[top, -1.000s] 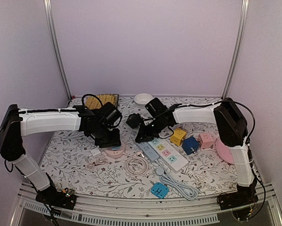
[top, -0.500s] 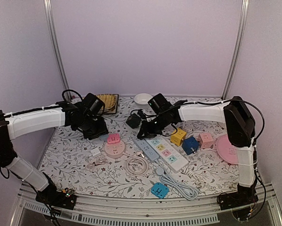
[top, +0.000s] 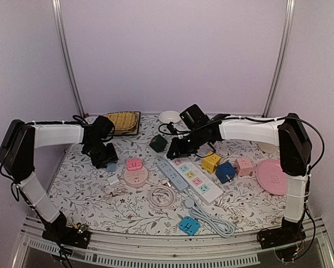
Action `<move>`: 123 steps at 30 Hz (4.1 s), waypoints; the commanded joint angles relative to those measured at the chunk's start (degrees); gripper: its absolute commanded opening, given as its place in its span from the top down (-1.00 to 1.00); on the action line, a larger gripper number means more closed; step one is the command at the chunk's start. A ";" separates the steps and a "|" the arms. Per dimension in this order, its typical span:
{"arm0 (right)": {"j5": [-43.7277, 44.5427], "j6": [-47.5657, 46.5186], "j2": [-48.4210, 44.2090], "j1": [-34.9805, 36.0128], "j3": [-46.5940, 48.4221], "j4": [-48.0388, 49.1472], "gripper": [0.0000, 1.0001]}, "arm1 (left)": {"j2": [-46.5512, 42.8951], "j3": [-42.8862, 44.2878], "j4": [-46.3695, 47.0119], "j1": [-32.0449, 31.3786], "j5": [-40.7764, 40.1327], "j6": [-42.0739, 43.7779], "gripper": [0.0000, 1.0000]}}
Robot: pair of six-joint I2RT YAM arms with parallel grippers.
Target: Pull the plug off the socket
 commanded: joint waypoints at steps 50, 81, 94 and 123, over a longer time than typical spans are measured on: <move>-1.30 -0.43 -4.10 -3.29 -3.57 -1.13 0.20 | 22.21 26.67 -13.85 -17.52 -8.65 -1.59 -0.64; -16.82 4.55 6.59 0.28 1.23 6.01 0.26 | 9.80 20.71 -6.94 -16.89 -2.96 -13.07 0.67; -20.79 6.25 8.11 0.70 -0.20 10.02 -0.25 | 7.07 16.80 -0.38 -17.33 0.96 -13.61 0.65; -24.92 9.41 10.15 3.98 0.97 16.52 0.43 | 7.25 9.25 0.69 -18.83 1.03 -20.44 0.54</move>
